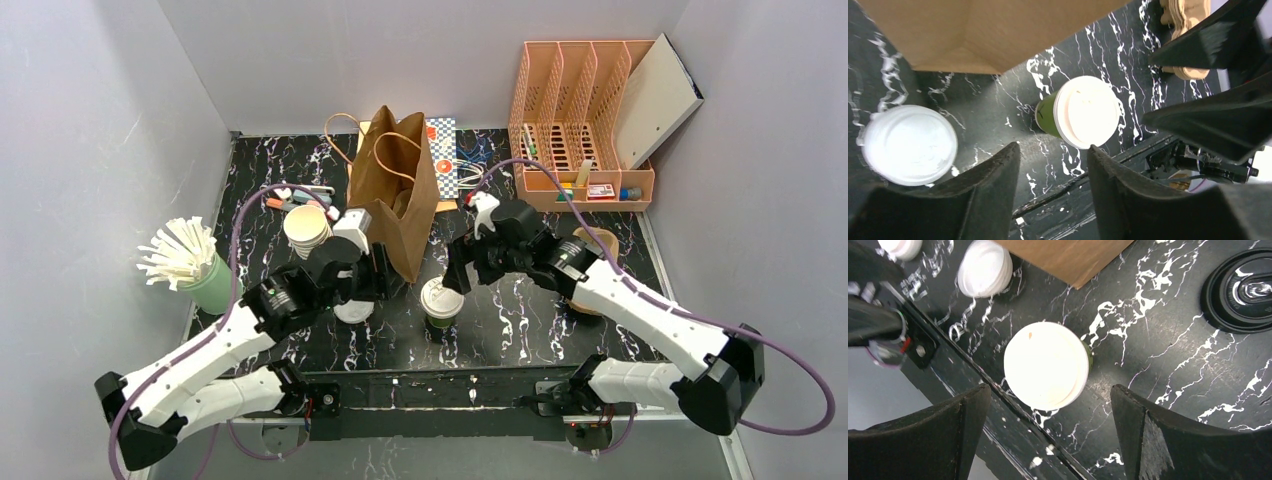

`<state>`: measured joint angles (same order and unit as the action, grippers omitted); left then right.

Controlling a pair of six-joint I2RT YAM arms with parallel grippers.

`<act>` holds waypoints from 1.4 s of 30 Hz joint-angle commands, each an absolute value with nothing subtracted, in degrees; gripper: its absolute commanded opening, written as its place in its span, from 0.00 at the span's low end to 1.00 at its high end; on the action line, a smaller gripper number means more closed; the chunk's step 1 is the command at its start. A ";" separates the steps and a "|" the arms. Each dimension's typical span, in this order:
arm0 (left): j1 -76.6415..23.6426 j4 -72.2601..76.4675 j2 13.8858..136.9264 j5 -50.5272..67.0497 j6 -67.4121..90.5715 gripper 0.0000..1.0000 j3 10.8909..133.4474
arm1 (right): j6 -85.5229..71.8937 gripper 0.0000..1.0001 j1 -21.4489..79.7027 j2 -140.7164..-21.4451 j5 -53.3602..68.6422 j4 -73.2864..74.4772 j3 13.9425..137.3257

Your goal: Pack the takeout coffee

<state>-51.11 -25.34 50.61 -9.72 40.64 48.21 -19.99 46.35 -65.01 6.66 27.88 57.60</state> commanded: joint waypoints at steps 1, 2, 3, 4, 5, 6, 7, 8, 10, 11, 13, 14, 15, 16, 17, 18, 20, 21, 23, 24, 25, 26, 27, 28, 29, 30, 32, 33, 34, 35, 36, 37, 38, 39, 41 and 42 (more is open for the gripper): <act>-51.06 -37.64 48.47 -17.68 37.94 0.54 56.01 | -12.70 0.98 49.68 -68.26 5.58 32.29 62.52; -51.06 -38.99 48.17 -19.00 37.64 0.57 57.32 | -12.01 0.98 50.56 -69.09 4.84 32.64 63.22; -51.06 -40.07 47.98 -20.47 37.13 0.60 58.30 | -11.48 0.98 51.75 -69.93 3.98 32.92 63.87; -51.06 -41.24 47.72 -21.91 37.07 0.64 59.12 | -10.81 0.98 52.95 -70.79 2.88 33.22 64.50; -51.06 -42.37 47.46 -23.29 37.20 0.67 59.73 | -10.39 0.98 54.27 -71.57 1.48 33.66 65.16; -51.06 -43.34 47.13 -24.75 37.44 0.70 59.97 | -9.98 0.98 55.73 -72.55 0.47 34.11 65.80; -51.06 -44.12 46.36 -26.00 38.03 0.75 59.90 | -9.72 0.98 57.61 -73.90 -2.68 34.71 66.64; -51.06 -45.06 45.69 -28.17 38.98 0.79 59.68 | -9.53 0.98 59.08 -74.90 -5.14 35.47 67.41; -51.07 -47.23 44.25 -33.01 40.63 0.83 59.00 | -9.74 0.98 61.69 -76.82 -11.17 37.35 68.95; -51.06 -47.78 43.50 -34.89 41.32 0.85 58.58 | -10.05 0.98 63.17 -77.42 -13.07 38.30 69.58; -51.07 -47.44 41.50 -37.58 42.30 0.87 56.70 | -10.73 0.98 66.43 -77.09 -15.09 38.22 70.05; -51.06 -47.48 40.57 -38.64 42.89 0.87 56.01 | -11.44 0.98 68.05 -76.43 -15.04 37.52 69.82; -51.06 -47.77 39.88 -39.34 43.69 0.87 55.51 | -12.20 0.96 69.30 -75.67 -14.15 36.69 69.46; -51.06 -48.14 39.14 -40.19 44.61 0.87 55.15 | -13.13 0.93 70.68 -75.15 -13.51 36.04 69.11; -51.13 -48.31 38.37 -40.88 45.27 0.87 54.54 | -14.55 0.90 72.69 -74.85 -13.54 35.63 68.80; -51.07 -48.34 37.47 -41.50 45.90 0.87 53.82 | -15.90 0.86 74.39 -74.85 -14.11 35.23 68.49; -51.08 -48.11 35.88 -41.99 46.98 0.87 52.16 | -19.41 0.85 78.45 -75.52 -17.14 34.07 67.57; -51.07 -47.84 35.49 -41.27 47.40 0.86 50.94 | -22.14 0.87 80.29 -75.96 -20.16 33.82 66.99; -51.08 -47.16 35.70 -39.51 48.00 0.86 49.20 | -30.88 0.92 83.20 -76.76 -27.95 33.27 65.31; -51.07 -46.96 36.10 -38.73 48.41 0.86 48.47 | -35.53 0.94 84.40 -77.19 -31.94 33.55 64.56; -51.06 -46.74 36.61 -38.11 48.85 0.86 47.83 | -41.64 0.97 85.66 -77.86 -36.75 35.35 64.41; -51.06 -46.50 37.10 -37.54 49.16 0.85 47.31 | -47.43 0.98 86.82 -78.57 -42.30 39.41 64.56; -51.06 -46.15 37.56 -37.07 49.13 0.85 46.88 | -52.97 0.98 87.80 -79.26 -45.54 41.94 64.49; -51.11 -45.88 37.80 -36.85 49.09 0.85 46.52 | -58.00 0.98 88.58 -79.80 -48.06 44.50 64.20; -51.07 -45.63 38.09 -36.75 49.00 0.85 46.31 | -61.59 0.98 89.21 -80.18 -49.37 45.68 63.50; -51.07 -45.21 38.20 -36.66 48.82 0.85 46.05 | -63.41 0.98 89.47 -80.38 -49.89 45.34 62.42; -51.06 -44.61 38.55 -36.33 48.27 0.85 45.73 | -64.79 0.98 89.70 -80.19 -50.08 42.03 58.69; -51.06 -44.38 38.73 -36.35 48.07 0.85 45.64 | -65.25 0.98 89.73 -79.97 -50.52 39.72 55.95; -51.08 -44.26 38.88 -36.37 48.04 0.85 45.50 | -65.81 0.98 89.74 -79.78 -51.22 37.42 53.67; -51.11 -44.09 38.93 -36.42 48.04 0.85 45.21 | -66.42 0.98 89.68 -79.60 -52.18 35.49 51.80; -51.07 -44.00 38.90 -36.48 48.07 0.85 44.72 | -67.28 0.98 89.61 -79.48 -53.62 34.20 50.26; -51.07 -43.84 38.81 -36.58 48.08 0.85 44.32 | -68.32 0.98 89.50 -79.39 -54.90 33.28 48.92; -51.06 -43.83 38.68 -36.94 48.38 0.85 43.88 | -68.65 0.97 89.12 -79.44 -56.08 32.22 48.01; -51.06 -43.93 38.45 -37.28 48.61 0.85 43.49 | -69.07 0.97 88.44 -79.53 -56.92 31.34 47.12; -51.06 -43.74 37.88 -38.00 48.75 0.85 43.09 | -68.98 0.96 86.30 -79.63 -57.50 29.24 45.80; -51.11 -43.64 37.68 -38.32 48.65 0.84 43.06 | -68.49 0.95 85.08 -79.56 -57.56 28.04 45.08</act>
<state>-51.11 -43.86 38.65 -35.42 47.66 43.88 -64.69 88.25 -80.23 -50.94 34.81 46.57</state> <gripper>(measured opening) 0.849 0.960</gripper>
